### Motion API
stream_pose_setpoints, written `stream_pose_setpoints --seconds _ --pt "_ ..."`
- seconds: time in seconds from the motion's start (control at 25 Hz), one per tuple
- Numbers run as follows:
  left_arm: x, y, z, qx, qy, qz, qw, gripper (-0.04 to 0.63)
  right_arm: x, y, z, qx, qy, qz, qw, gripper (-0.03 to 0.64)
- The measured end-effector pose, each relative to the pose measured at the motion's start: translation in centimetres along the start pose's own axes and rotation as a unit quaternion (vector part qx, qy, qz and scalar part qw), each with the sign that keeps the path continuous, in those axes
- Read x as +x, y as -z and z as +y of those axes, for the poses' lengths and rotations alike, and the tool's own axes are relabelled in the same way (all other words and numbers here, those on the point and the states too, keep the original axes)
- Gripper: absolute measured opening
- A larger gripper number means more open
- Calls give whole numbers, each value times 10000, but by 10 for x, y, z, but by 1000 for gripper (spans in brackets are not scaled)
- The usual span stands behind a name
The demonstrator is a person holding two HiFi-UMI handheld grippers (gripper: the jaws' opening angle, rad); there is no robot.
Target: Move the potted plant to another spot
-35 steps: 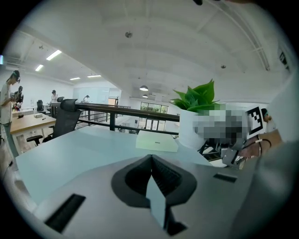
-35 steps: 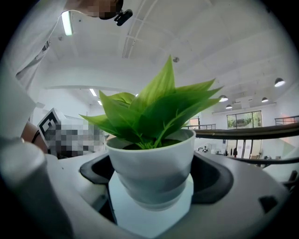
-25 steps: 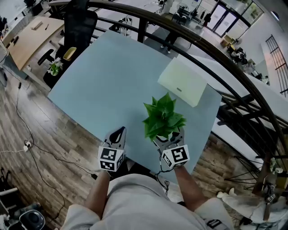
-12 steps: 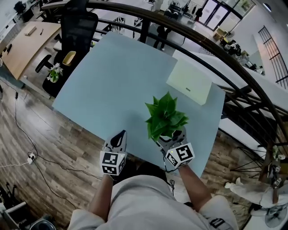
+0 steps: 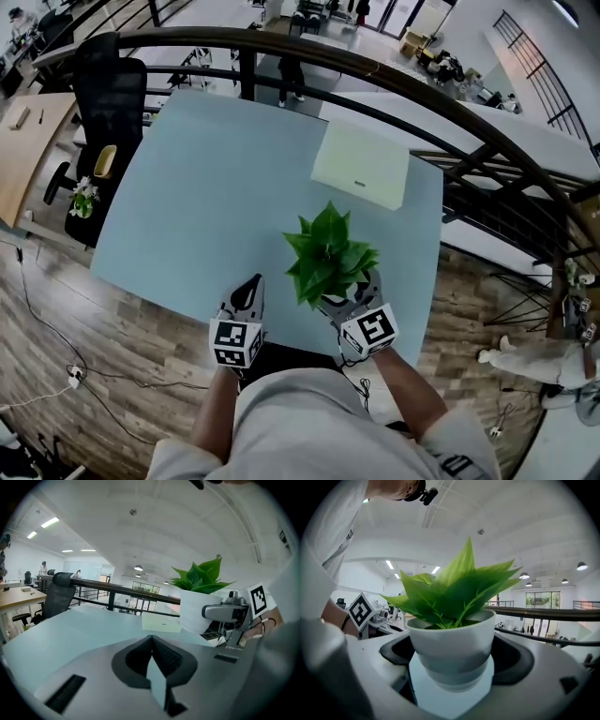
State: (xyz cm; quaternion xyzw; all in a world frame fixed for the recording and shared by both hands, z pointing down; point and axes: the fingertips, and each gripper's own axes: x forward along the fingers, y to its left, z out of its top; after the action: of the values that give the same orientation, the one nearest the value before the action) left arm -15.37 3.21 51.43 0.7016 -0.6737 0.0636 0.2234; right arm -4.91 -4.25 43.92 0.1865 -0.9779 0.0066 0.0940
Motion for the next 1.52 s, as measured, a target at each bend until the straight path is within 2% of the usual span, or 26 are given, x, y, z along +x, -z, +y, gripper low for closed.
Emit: stream_pose_setpoints --seconds 0.32,0.52,0.72,1.16,1.52 --pt "57 -18 -15 284 244 254 9990 12 -11 14 -58 139 197 -120 9996 500" --pt "76 -15 -29 353 425 489 9973 12 -17 40 -84 784 474 -14 9958 500" --pt "96 -16 -24 337 533 562 9964 12 -13 42 -96 749 640 46 9951 500" --pt "103 -10 -4 393 710 796 9935 12 8 50 -86 1113 662 220 9913 500" --pt "77 0 68 213 578 877 9942 12 82 46 -33 1114 326 356 9926 500"
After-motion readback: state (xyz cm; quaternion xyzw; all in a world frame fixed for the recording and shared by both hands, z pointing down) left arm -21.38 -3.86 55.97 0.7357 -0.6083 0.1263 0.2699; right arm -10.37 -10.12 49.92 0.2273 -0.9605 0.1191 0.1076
